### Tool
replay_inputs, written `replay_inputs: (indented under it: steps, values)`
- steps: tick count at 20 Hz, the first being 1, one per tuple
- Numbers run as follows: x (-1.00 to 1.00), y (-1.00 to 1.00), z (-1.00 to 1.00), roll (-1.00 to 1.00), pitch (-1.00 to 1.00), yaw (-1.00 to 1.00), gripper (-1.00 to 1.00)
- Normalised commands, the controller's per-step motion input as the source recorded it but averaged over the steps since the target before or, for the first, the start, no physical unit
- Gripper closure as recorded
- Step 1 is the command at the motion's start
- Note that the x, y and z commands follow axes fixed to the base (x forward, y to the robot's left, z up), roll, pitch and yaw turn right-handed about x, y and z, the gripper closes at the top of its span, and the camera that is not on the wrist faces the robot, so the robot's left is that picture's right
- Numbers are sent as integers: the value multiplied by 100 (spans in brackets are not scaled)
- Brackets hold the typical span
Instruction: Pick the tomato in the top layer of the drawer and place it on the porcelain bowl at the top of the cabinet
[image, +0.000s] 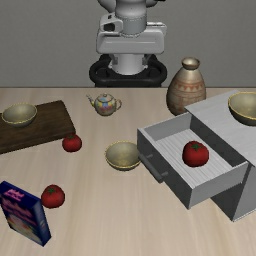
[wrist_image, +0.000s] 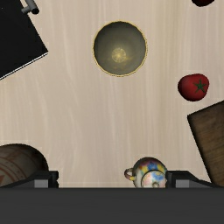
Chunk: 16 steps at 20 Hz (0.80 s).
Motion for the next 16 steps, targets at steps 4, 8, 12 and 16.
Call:
replay_inputs:
  steps: [4,8,12,16]
  values:
    - [100,0,0,0,0,0,-100]
    - [100,0,0,0,0,0,-100]
    - [100,0,0,0,0,0,-100]
    - [100,0,0,0,0,0,-100]
